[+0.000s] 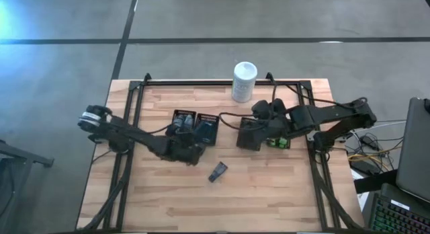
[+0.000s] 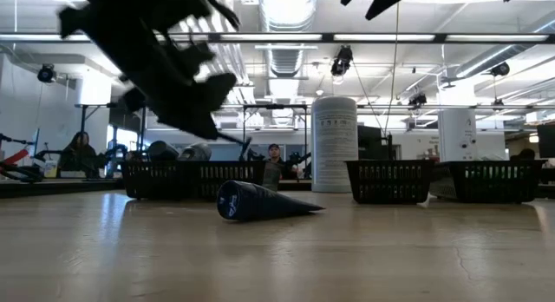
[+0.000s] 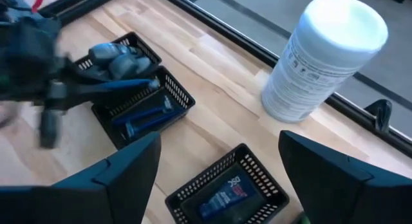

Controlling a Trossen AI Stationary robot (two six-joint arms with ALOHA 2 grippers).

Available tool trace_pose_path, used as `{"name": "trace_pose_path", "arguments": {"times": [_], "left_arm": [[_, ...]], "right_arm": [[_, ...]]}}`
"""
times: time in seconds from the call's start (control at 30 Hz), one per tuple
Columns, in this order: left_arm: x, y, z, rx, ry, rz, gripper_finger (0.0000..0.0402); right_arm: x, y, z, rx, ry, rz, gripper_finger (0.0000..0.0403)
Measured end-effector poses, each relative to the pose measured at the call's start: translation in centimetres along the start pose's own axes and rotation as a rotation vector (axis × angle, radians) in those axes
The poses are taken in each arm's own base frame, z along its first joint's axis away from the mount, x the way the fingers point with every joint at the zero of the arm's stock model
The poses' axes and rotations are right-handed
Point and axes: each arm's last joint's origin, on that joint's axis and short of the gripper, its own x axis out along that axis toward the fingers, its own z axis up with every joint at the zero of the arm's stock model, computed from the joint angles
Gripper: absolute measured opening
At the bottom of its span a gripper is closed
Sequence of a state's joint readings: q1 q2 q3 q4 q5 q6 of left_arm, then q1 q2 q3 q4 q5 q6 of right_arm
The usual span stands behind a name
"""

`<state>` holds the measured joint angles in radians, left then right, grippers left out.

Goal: Pick & Place Travel size toiletries
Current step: Put the blue razor into the middle left black bin

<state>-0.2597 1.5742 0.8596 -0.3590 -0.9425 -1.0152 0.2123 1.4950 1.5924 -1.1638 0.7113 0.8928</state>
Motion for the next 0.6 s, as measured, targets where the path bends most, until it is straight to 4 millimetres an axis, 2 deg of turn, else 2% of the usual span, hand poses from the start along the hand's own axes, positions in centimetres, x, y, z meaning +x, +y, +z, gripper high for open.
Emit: {"name": "trace_pose_path", "arguments": {"times": [0.13, 0.33, 0.47, 0.6], "left_arm": [[2.6, -0.4, 0.1, 0.079, 0.032, 0.070, 0.0041], [4.9, -2.1, -0.1, 0.122, 0.051, 0.105, 0.0053], [5.2, -3.3, -0.1, 0.101, 0.054, 0.093, 0.0083], [4.9, -3.9, 0.2, 0.084, 0.076, 0.054, 0.0130]], "right_arm": [[0.0, -0.2, -0.1, -0.017, 0.006, -0.007, 0.0318], [-0.2, 0.1, -0.8, -0.058, 0.017, 0.003, 0.0328], [-0.4, 0.3, -1.5, -0.086, 0.025, 0.009, 0.0335], [-0.5, 0.3, -2.2, -0.119, 0.049, -0.004, 0.0342]]}}
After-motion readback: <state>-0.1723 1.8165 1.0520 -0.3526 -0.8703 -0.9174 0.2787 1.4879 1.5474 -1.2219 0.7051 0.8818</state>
